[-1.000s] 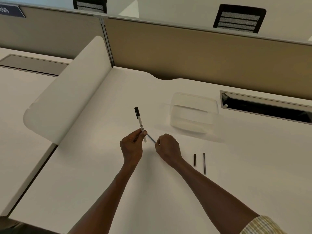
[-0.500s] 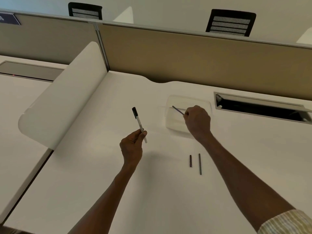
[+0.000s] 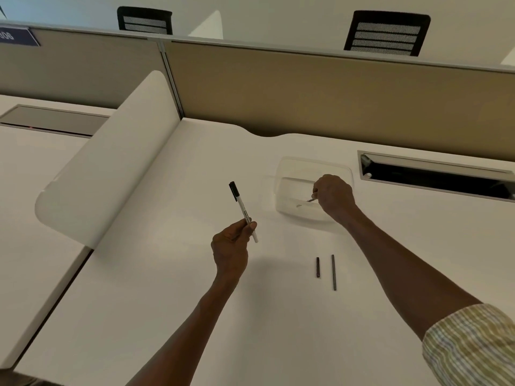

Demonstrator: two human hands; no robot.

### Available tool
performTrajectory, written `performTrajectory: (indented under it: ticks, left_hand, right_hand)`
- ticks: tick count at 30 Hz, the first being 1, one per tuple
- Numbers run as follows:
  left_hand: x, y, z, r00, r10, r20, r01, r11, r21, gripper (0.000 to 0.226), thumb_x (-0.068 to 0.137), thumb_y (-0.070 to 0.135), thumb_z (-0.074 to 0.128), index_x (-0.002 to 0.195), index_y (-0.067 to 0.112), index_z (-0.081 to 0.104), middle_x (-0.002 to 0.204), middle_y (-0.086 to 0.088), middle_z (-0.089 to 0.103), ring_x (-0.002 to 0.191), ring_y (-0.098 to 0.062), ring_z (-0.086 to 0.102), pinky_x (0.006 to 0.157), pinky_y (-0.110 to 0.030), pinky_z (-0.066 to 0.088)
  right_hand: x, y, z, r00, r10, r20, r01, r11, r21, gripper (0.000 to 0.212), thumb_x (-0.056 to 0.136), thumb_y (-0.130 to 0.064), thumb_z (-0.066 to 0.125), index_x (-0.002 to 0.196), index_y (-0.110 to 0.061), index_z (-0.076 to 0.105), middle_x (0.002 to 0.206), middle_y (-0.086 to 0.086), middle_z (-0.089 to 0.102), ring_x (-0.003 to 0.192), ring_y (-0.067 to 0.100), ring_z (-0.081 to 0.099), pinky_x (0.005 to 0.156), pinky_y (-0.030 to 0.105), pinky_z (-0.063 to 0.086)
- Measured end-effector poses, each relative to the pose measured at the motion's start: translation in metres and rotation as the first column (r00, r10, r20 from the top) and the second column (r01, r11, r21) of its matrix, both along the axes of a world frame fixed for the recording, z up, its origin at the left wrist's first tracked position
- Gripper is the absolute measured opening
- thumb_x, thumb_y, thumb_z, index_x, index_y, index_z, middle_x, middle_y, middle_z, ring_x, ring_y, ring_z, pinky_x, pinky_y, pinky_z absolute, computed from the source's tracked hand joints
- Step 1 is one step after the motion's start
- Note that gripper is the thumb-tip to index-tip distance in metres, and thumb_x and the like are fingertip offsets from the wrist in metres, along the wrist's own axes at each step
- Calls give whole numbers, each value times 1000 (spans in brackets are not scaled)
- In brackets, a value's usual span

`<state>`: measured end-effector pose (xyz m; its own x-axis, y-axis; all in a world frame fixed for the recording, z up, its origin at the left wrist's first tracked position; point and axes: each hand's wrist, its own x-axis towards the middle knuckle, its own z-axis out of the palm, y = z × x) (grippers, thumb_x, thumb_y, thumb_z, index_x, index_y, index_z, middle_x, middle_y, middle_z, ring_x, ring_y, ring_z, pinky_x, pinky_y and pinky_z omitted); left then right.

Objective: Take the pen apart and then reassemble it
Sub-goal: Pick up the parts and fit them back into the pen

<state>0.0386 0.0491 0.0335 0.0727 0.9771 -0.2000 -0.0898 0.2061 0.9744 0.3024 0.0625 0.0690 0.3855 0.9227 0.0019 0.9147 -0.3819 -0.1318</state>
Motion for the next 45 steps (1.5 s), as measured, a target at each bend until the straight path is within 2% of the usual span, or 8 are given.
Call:
performTrajectory:
  ticks: [9, 15, 19, 25, 30, 33, 39, 45]
  left_hand:
    - [10, -6, 7, 995, 23, 96, -16, 997, -76, 16, 82, 18, 78, 96, 11, 78, 85, -8, 78, 81, -14, 70, 75, -29, 55]
    - [12, -10, 10, 989, 48, 138, -33, 994, -105, 13, 86, 19, 74, 94, 10, 79, 87, -7, 77, 84, -14, 70, 78, -28, 57]
    - [10, -17, 13, 981, 52, 186, -29, 992, -125, 12, 87, 18, 73, 92, 9, 79, 87, -8, 77, 85, -17, 71, 80, -29, 59]
    - [6, -29, 15, 978, 38, 207, -9, 990, -138, 14, 89, 16, 71, 94, 5, 77, 91, -18, 75, 85, -23, 72, 79, -29, 59]
    - [-4, -31, 13, 1000, -18, -21, 14, 983, -186, 18, 87, 26, 73, 88, 8, 77, 78, -6, 77, 72, -19, 75, 67, -29, 60]
    - [-14, -33, 10, 962, -53, -267, 53, 999, -8, 16, 86, 28, 72, 81, 14, 77, 67, 6, 75, 60, -11, 72, 57, -23, 54]
    - [-26, -39, 12, 843, -78, -533, 359, 819, 448, 28, 89, 6, 68, 113, 19, 73, 103, 13, 72, 97, 2, 66, 82, -12, 48]
    - [-22, -37, 15, 743, -188, -643, 547, 724, 420, 29, 90, 7, 67, 119, 11, 70, 109, -4, 75, 99, -12, 71, 89, -30, 55]
  right_hand:
    - [-34, -21, 9, 962, 42, -270, 42, 953, 299, 15, 89, -22, 65, 91, -13, 77, 93, 9, 72, 90, 26, 64, 77, 32, 47]
    - [-94, -56, -4, 720, 152, -677, -54, 985, 163, 22, 83, -32, 75, 98, -17, 77, 91, -5, 75, 70, -5, 59, 67, 7, 43]
    - [-118, -73, -14, 519, 111, -847, -4, 992, 128, 23, 80, -33, 77, 100, -24, 77, 78, -1, 74, 71, 8, 66, 63, 23, 53]
    - [-133, -83, -17, 414, 91, -906, 186, 965, 182, 7, 80, -15, 75, 86, -17, 77, 73, 3, 74, 63, 12, 68, 61, 26, 55]
    - [-128, -86, -16, 471, 48, -881, 243, 953, 182, 5, 81, -10, 74, 80, -11, 78, 69, 2, 73, 56, 9, 63, 58, 23, 51]
    - [-123, -90, -15, 564, 21, -826, 227, 957, 180, 7, 81, -12, 72, 78, -12, 78, 65, 1, 71, 53, 7, 60, 59, 23, 51]
    - [-124, -96, -10, 676, 68, -734, 109, 976, 191, 11, 85, -13, 68, 80, -14, 77, 56, -12, 60, 50, 1, 51, 56, 16, 41]
    - [-123, -96, 1, 705, 138, -696, 49, 969, 242, 9, 87, -14, 68, 88, -14, 77, 61, -19, 59, 57, -7, 54, 57, 8, 37]
